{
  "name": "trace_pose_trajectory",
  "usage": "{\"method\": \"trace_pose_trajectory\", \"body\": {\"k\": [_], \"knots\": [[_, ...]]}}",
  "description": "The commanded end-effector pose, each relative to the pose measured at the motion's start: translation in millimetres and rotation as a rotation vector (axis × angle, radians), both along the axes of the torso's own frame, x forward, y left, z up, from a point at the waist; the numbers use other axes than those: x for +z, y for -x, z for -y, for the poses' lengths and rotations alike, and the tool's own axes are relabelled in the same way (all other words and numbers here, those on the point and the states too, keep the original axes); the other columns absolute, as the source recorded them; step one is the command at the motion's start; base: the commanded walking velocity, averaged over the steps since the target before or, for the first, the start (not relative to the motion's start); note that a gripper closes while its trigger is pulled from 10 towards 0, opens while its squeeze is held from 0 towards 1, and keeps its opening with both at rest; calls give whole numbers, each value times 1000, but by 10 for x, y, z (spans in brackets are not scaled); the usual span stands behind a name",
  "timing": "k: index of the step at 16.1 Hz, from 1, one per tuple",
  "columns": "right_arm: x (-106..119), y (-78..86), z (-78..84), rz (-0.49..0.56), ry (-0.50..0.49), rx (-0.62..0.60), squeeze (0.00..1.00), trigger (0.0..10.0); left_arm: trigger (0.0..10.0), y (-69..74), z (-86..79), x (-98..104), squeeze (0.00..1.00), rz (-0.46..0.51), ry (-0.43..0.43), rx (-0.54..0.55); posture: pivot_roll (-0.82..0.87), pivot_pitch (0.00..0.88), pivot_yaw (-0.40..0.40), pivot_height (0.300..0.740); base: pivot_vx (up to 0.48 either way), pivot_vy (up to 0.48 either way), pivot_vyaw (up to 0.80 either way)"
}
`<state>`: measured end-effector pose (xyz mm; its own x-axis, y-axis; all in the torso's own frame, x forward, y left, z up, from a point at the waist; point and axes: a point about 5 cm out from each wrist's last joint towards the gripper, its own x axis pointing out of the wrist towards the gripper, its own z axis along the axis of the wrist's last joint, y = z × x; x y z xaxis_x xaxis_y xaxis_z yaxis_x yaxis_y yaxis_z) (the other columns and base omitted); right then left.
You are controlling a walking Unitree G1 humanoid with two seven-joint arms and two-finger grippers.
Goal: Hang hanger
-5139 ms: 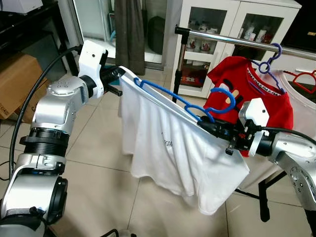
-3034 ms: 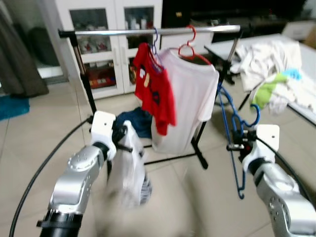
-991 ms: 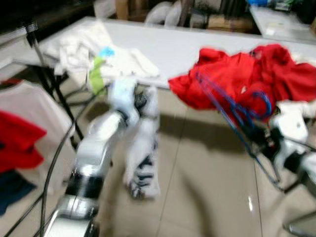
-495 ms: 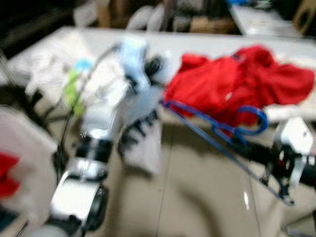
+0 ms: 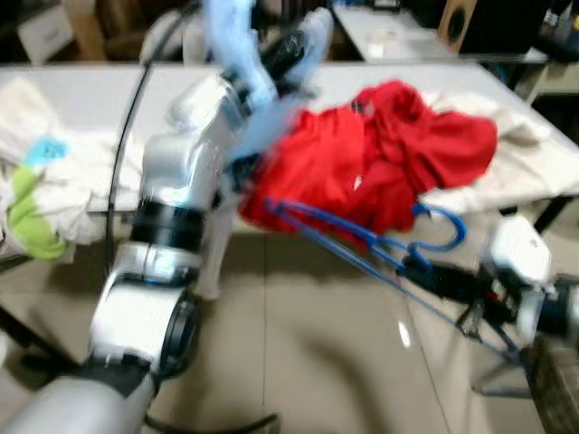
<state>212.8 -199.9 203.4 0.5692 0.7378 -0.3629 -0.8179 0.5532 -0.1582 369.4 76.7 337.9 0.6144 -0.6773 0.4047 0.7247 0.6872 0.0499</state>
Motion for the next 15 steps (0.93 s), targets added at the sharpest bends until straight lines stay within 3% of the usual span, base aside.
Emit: {"method": "trace_pose_trajectory", "body": {"k": [1, 4, 5, 8, 9, 11, 13, 14, 15], "knots": [[50, -56, -65, 39, 10, 34, 0, 10000, 10000, 41, -175, 198, 0, 51, 53, 7, -117, 0, 14, 740, 364, 0, 0], [123, -354, -114, 82, 49, 95, 0, 10000, 10000, 137, -195, 470, 0, 109, 114, -72, -107, 0, -4, 740, 365, 0, 0], [139, -545, -90, 109, 71, 74, 0, 10000, 10000, 174, -185, 517, 0, 117, 126, -102, -98, 0, -19, 740, 364, 0, 0], [163, -739, -138, 141, 66, 69, 0, 10000, 10000, 209, -170, 523, 0, 119, 119, -122, -77, 0, -41, 740, 365, 0, 0], [173, -897, -176, 186, 61, 45, 0, 10000, 10000, 244, -174, 524, 0, 114, 128, -145, -71, 0, -44, 740, 371, 0, 0], [192, -989, -186, 212, 53, 25, 0, 10000, 10000, 259, -180, 525, 0, 111, 131, -153, -72, 0, -44, 740, 371, 0, 0], [497, -1419, -124, 384, -46, -164, 0, 10000, 10000, 271, -148, 540, 0, 103, 140, -173, -72, 0, -44, 740, 371, 0, 0], [556, -1478, -74, 424, -32, -213, 0, 10000, 10000, 275, -142, 544, 0, 104, 143, -176, -73, 0, -45, 740, 368, 0, 0], [781, -1655, 229, 534, 34, -476, 0, 10000, 10000, 280, -124, 564, 0, 106, 163, -176, -73, 0, -45, 740, 371, 0, 0]]}}
